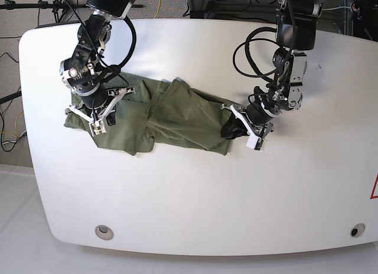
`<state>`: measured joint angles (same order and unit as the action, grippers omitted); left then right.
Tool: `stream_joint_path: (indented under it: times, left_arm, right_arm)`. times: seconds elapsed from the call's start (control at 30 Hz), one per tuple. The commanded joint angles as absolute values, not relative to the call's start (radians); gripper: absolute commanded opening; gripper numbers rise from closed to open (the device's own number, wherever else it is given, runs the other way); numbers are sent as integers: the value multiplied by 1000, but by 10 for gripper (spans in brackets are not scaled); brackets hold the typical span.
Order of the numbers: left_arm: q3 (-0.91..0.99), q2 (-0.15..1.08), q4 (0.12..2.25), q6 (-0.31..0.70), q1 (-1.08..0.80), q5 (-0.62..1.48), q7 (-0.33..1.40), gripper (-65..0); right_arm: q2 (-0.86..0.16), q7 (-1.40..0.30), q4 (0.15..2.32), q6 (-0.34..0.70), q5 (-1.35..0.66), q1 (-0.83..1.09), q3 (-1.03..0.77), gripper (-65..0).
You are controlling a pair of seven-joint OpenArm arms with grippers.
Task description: Fold the T-shirt properly
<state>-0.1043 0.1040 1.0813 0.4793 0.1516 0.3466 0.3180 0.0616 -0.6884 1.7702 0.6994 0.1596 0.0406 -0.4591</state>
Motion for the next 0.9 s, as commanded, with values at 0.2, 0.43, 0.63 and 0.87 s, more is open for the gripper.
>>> stream_joint_path:
  times: [0.2, 0.43, 0.63, 0.87]
  left_arm:
    - [-107, 111, 1075, 361, 147, 216, 403, -650]
    - [-107, 117, 1073, 335, 147, 214, 403, -650]
    - [-107, 119, 1075, 335, 145, 214, 404, -650]
    - [-105, 119, 1076, 335, 131, 214, 404, -650]
  right_arm:
    - [84, -667, 1893, 698, 148, 28, -469, -650]
    - [85, -667, 1957, 694, 150, 27, -469, -650]
    - [82, -667, 1963, 693, 150, 22, -496, -650]
    - [107, -667, 1959, 693, 116, 21, -607, -413]
